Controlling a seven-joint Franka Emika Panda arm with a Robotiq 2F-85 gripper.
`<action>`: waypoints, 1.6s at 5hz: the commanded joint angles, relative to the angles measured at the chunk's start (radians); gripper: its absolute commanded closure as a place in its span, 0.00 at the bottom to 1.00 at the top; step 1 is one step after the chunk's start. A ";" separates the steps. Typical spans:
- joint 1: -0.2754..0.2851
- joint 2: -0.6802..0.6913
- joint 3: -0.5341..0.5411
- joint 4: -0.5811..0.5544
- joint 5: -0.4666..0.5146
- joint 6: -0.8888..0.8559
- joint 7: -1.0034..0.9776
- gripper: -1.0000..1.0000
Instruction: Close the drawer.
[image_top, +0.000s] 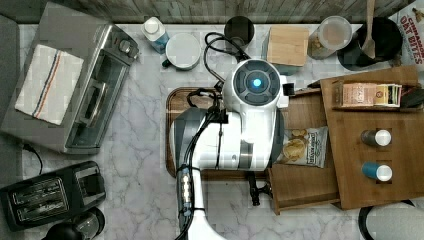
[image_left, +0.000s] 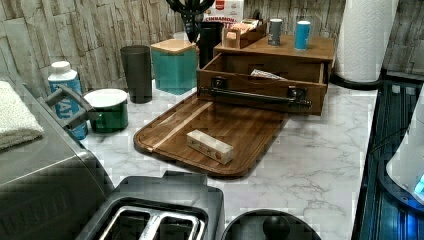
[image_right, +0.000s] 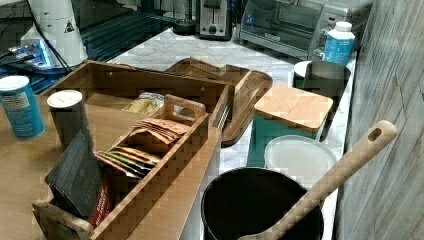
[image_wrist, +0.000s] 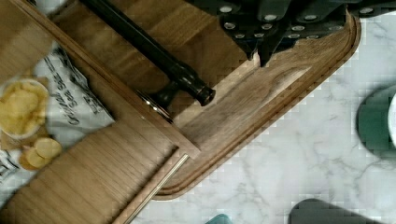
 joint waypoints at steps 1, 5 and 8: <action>0.071 -0.090 0.051 -0.201 -0.057 0.084 -0.310 1.00; 0.089 -0.074 0.041 -0.471 -0.189 0.422 -0.426 1.00; 0.062 -0.023 0.026 -0.577 -0.219 0.563 -0.558 1.00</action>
